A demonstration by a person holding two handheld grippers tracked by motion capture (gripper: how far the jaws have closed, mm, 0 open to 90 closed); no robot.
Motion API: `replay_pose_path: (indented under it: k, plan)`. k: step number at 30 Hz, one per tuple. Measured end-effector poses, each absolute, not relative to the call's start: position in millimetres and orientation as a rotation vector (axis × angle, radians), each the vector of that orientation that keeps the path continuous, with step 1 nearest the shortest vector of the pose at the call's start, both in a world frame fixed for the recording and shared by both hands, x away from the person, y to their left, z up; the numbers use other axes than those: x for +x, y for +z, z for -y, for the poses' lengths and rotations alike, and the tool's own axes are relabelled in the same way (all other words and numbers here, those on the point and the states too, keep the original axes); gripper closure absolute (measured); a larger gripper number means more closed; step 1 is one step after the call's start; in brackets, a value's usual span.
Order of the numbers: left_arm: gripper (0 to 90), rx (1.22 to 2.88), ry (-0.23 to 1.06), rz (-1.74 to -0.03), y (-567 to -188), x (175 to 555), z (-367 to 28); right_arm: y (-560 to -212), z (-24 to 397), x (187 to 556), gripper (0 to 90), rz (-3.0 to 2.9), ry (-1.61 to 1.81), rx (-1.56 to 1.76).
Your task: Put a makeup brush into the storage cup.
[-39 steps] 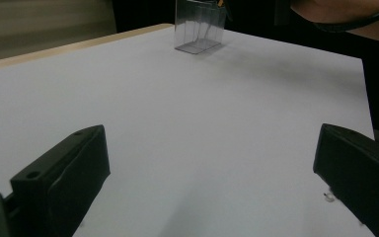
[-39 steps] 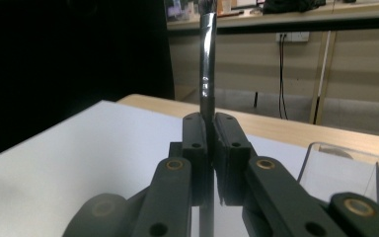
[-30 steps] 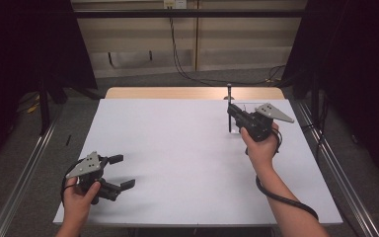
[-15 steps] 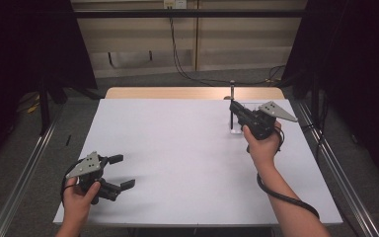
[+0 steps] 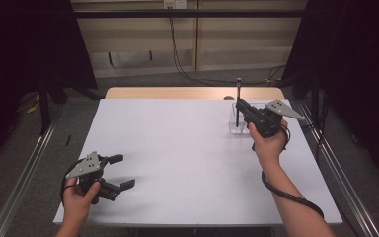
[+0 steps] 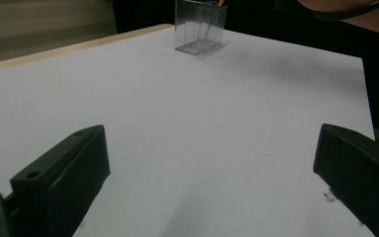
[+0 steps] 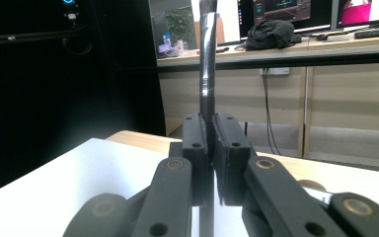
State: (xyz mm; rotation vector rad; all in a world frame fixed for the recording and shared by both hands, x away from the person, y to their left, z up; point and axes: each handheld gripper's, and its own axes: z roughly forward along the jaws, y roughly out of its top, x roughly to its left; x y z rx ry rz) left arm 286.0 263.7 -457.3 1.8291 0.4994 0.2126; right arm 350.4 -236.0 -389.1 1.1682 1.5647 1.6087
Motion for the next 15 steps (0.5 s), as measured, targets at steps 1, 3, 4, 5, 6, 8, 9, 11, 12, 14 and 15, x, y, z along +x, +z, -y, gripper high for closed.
replay_pose_path:
  k: [1, 3, 4, 5, 6, 8, 9, 11, 12, 14, 15]
  plan:
    - [0.6, 1.829, 0.212, -0.500, -457, 286, -264, -388, 237, 350, 84.9, -1.560, 1.609, 1.169]
    - [0.6, 1.826, 0.211, -0.502, -457, 286, -263, -387, 240, 350, 85.0, -1.554, 1.605, 1.172]
    - [0.6, 1.828, 0.211, -0.500, -457, 286, -264, -387, 242, 350, 85.0, -1.552, 1.604, 1.176]
    - [0.6, 1.828, 0.211, -0.500, -457, 286, -264, -386, 244, 350, 84.9, -1.548, 1.602, 1.176]
    - [0.6, 1.830, 0.214, -0.498, -457, 286, -264, -385, 245, 350, 85.0, -1.544, 1.603, 1.178]
    - [0.6, 1.828, 0.213, -0.496, -457, 286, -263, -384, 248, 351, 85.0, -1.536, 1.604, 1.183]
    - [0.6, 1.830, 0.214, -0.496, -457, 286, -263, -383, 249, 351, 85.0, -1.531, 1.606, 1.186]
    - [0.6, 1.826, 0.211, -0.496, -457, 286, -263, -382, 253, 351, 84.9, -1.525, 1.603, 1.190]
    - [0.6, 1.827, 0.213, -0.497, -457, 286, -263, -381, 254, 352, 85.0, -1.523, 1.600, 1.188]
    - [0.6, 1.827, 0.211, -0.496, -457, 286, -263, -380, 256, 353, 84.9, -1.519, 1.592, 1.189]
    - [0.6, 1.827, 0.212, -0.498, -457, 286, -263, -380, 257, 353, 84.9, -1.517, 1.594, 1.192]
